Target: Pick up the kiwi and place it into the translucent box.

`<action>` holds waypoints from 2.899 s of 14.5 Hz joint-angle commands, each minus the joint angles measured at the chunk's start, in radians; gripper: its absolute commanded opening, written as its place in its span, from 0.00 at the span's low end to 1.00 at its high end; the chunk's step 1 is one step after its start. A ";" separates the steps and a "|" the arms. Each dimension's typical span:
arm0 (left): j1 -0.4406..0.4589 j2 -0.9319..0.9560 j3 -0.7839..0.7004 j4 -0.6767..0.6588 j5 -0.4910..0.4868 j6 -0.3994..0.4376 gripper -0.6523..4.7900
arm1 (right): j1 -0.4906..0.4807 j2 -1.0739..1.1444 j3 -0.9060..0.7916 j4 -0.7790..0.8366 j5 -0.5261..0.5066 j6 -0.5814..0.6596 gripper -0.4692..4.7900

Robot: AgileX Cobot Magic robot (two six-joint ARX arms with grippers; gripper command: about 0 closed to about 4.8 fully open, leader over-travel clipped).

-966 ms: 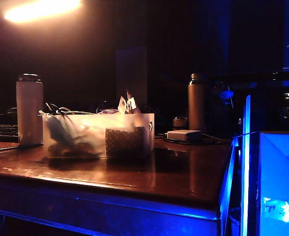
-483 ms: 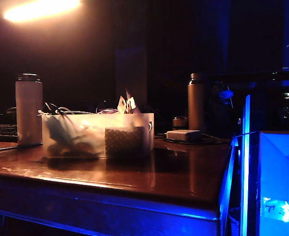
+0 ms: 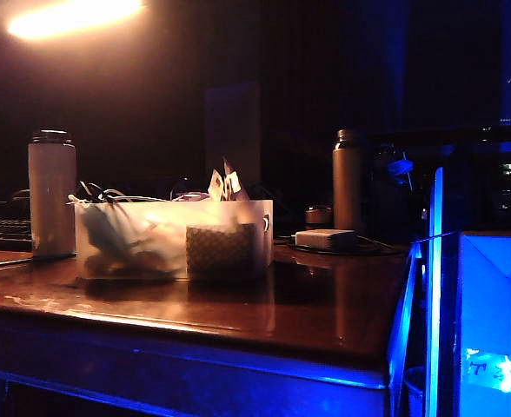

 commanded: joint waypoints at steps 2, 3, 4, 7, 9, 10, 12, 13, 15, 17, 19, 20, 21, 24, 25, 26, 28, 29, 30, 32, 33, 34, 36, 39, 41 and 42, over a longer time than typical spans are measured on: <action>0.011 0.244 0.251 -0.293 0.175 0.047 0.11 | -0.002 0.353 0.271 0.037 -0.108 -0.086 0.09; 0.024 0.300 0.309 -0.381 0.240 0.049 0.11 | -0.003 0.466 0.362 0.031 -0.180 -0.105 0.09; 0.021 0.337 0.348 -0.449 0.259 0.051 0.11 | -0.003 0.566 0.454 -0.021 -0.254 -0.105 0.09; 0.022 0.357 0.377 -0.496 0.263 0.051 0.11 | -0.010 0.836 0.714 -0.357 -0.533 -0.180 0.09; 0.022 0.357 0.377 -0.495 0.263 0.051 0.11 | 0.020 0.936 0.786 -0.512 -0.576 -0.320 0.09; 0.022 0.357 0.377 -0.494 0.263 0.051 0.11 | 0.029 0.950 0.788 -0.534 -0.576 -0.371 0.09; 0.022 0.357 0.377 -0.484 0.263 0.051 0.11 | 0.060 0.957 0.788 -0.554 -0.577 -0.431 0.09; 0.022 0.357 0.377 -0.476 0.263 0.050 0.11 | 0.066 0.957 0.788 -0.570 -0.577 -0.451 0.09; 0.022 0.357 0.377 -0.455 0.263 0.046 0.11 | 0.095 0.957 0.788 -0.646 -0.576 -0.509 0.09; 0.022 0.357 0.377 -0.434 0.266 0.045 0.11 | 0.143 0.957 0.788 -0.741 -0.576 -0.606 0.09; 0.022 0.357 0.377 -0.432 0.266 0.045 0.11 | 0.198 0.957 0.788 -0.783 -0.588 -0.632 0.09; 0.022 0.357 0.377 -0.431 0.266 0.045 0.11 | 0.225 0.957 0.788 -0.785 -0.619 -0.631 0.09; 0.022 0.357 0.377 -0.432 0.266 0.045 0.11 | 0.254 0.957 0.788 -0.785 -0.630 -0.631 0.09; 0.022 0.357 0.377 -0.432 0.267 0.045 0.11 | 0.321 0.959 0.788 -0.777 -0.621 -0.631 0.09; 0.022 0.357 0.377 -0.432 0.267 0.045 0.11 | 0.321 0.962 0.788 -0.771 -0.575 -0.631 0.09; 0.022 0.357 0.377 -0.432 0.267 0.044 0.11 | 0.320 0.968 0.788 -0.766 -0.487 -0.631 0.09; 0.022 0.357 0.377 -0.432 0.294 0.039 0.11 | 0.320 0.979 0.788 -0.718 -0.280 -0.631 0.09; 0.022 0.357 0.377 -0.431 0.304 0.039 0.11 | 0.320 0.984 0.788 -0.671 -0.235 -0.630 0.09; 0.022 0.357 0.377 -0.431 0.305 0.039 0.11 | 0.320 0.993 0.788 -0.596 -0.186 -0.630 0.09; 0.022 0.357 0.377 -0.432 0.305 0.039 0.11 | 0.320 1.015 0.787 -0.429 -0.116 -0.629 0.09; 0.022 0.357 0.377 -0.432 0.304 0.039 0.11 | 0.320 1.029 0.787 -0.343 -0.099 -0.629 0.09; 0.022 0.357 0.378 -0.432 0.304 0.039 0.11 | 0.317 1.043 0.788 -0.274 -0.076 -0.629 0.09; 0.022 0.357 0.378 -0.432 0.307 0.039 0.11 | 0.289 1.070 0.792 -0.201 -0.055 -0.625 0.09; 0.022 0.357 0.378 -0.431 0.307 0.040 0.11 | 0.202 1.112 0.798 -0.122 -0.063 -0.598 0.09; 0.022 0.357 0.378 -0.431 0.307 0.040 0.11 | 0.142 1.155 0.832 -0.064 -0.089 -0.585 0.09; 0.022 0.357 0.378 -0.431 0.307 0.040 0.11 | 0.116 1.190 0.870 -0.044 -0.129 -0.558 0.09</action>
